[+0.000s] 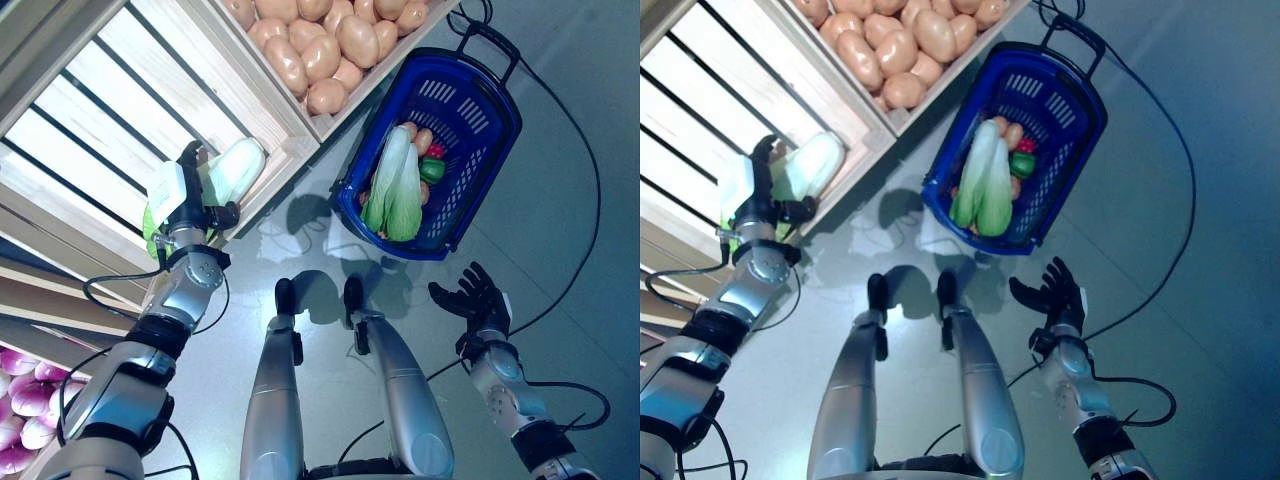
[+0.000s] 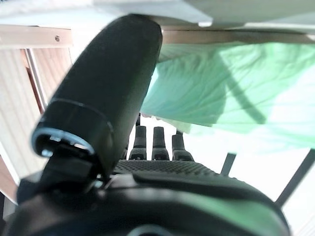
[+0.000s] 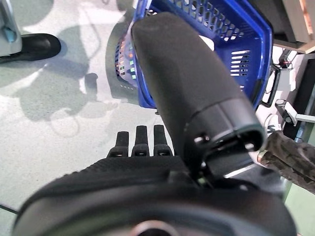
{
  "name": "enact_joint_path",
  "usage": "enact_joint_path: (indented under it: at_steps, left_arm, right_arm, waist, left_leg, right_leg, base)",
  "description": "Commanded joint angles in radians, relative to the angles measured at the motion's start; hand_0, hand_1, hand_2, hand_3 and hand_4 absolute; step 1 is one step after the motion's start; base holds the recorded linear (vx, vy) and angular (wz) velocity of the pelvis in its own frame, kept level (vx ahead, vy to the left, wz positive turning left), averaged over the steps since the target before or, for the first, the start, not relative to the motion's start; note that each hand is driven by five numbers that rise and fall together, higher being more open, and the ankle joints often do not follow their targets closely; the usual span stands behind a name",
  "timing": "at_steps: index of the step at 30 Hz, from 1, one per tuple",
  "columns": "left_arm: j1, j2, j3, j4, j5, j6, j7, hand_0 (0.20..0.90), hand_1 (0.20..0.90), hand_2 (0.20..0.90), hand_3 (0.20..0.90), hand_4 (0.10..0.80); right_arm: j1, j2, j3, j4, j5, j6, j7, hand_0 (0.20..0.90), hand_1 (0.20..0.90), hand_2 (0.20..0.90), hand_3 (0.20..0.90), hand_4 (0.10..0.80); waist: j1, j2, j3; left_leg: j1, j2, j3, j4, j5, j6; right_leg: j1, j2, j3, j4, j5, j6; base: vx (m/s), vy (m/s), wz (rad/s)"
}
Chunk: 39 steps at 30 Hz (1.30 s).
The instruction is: Put vegetables into the basket
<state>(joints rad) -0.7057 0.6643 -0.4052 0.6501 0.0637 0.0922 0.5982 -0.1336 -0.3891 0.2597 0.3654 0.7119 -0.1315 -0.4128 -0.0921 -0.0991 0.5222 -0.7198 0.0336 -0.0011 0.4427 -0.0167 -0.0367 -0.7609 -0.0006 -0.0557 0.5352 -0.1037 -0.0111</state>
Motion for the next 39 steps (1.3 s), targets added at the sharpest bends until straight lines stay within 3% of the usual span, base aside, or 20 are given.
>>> enact_joint_path:
  at_steps: [1,14,20,25,32,38,39]
  left_arm:
    - [-0.055,0.032,0.023,0.007,0.016,0.006,0.061,0.900,0.900,0.900,0.900,0.800]
    - [-0.130,0.016,0.009,0.092,-0.073,0.027,0.022,0.900,0.900,0.900,0.900,0.800]
    - [-0.138,-0.007,0.000,0.072,-0.193,0.015,-0.189,0.900,0.900,0.900,0.900,0.800]
    - [-0.147,0.023,-0.034,0.054,-0.220,0.041,-0.328,0.900,0.900,0.900,0.900,0.800]
    - [-0.122,0.063,-0.039,-0.029,-0.267,-0.001,-0.361,0.900,0.900,0.900,0.900,0.800]
    - [-0.100,0.061,-0.041,-0.111,-0.229,0.034,-0.374,0.900,0.900,0.900,0.900,0.800]
    - [-0.102,0.059,-0.043,-0.110,-0.226,0.040,-0.373,0.851,0.851,0.851,0.851,0.767]
  right_arm:
    - [0.034,-0.038,-0.006,-0.104,-0.039,-0.025,0.007,0.900,0.900,0.900,0.900,0.800]
    - [0.020,-0.037,0.016,-0.103,-0.032,-0.023,0.001,0.900,0.900,0.900,0.900,0.800]
    - [0.025,-0.028,0.010,-0.117,-0.051,-0.010,0.003,0.900,0.900,0.900,0.900,0.800]
    - [0.027,-0.041,-0.001,-0.133,-0.056,0.002,0.012,0.900,0.900,0.900,0.900,0.800]
    - [0.042,-0.050,-0.015,-0.134,-0.055,-0.018,0.016,0.900,0.900,0.900,0.900,0.800]
    - [0.045,-0.045,-0.024,-0.115,-0.052,-0.037,0.020,0.900,0.900,0.900,0.900,0.800]
    - [0.043,-0.045,-0.024,-0.113,-0.053,-0.036,0.021,0.900,0.900,0.900,0.900,0.800]
  waist:
    - [-0.009,-0.011,-0.002]
    - [-0.023,-0.025,-0.002]
    - [-0.032,-0.026,-0.002]
    - [-0.036,-0.011,-0.002]
    - [-0.027,0.009,-0.002]
    - [-0.019,0.012,-0.002]
    - [-0.019,0.012,-0.002]
  left_leg:
    - [-0.036,-0.018,0.033,0.010,0.036,0.061]
    - [-0.061,-0.022,0.027,-0.003,0.040,0.062]
    - [-0.072,-0.019,0.036,-0.028,0.049,0.066]
    - [-0.071,-0.021,0.043,-0.043,0.053,0.070]
    - [-0.075,-0.026,0.037,-0.039,0.050,0.070]
    - [-0.066,-0.026,0.034,-0.063,0.064,0.064]
    - [-0.067,-0.026,0.032,-0.064,0.066,0.064]
  right_leg:
    - [0.060,-0.002,-0.007,-0.080,0.062,-0.005]
    - [0.019,-0.001,0.003,-0.091,0.084,0.004]
    - [0.000,-0.001,0.001,-0.111,0.104,0.014]
    - [-0.007,-0.004,-0.001,-0.117,0.109,0.018]
    - [-0.006,-0.012,-0.006,-0.121,0.107,0.019]
    - [0.011,-0.014,-0.013,-0.148,0.115,0.020]
    - [0.011,-0.014,-0.014,-0.148,0.116,0.021]
  base:
    - [0.000,0.000,0.00]
    - [-0.002,0.001,0.00]
    - [-0.005,0.001,0.02]
    - [-0.004,0.005,0.07]
    - [-0.003,0.003,0.01]
    - [-0.004,-0.019,0.03]
    - [-0.013,-0.043,0.10]
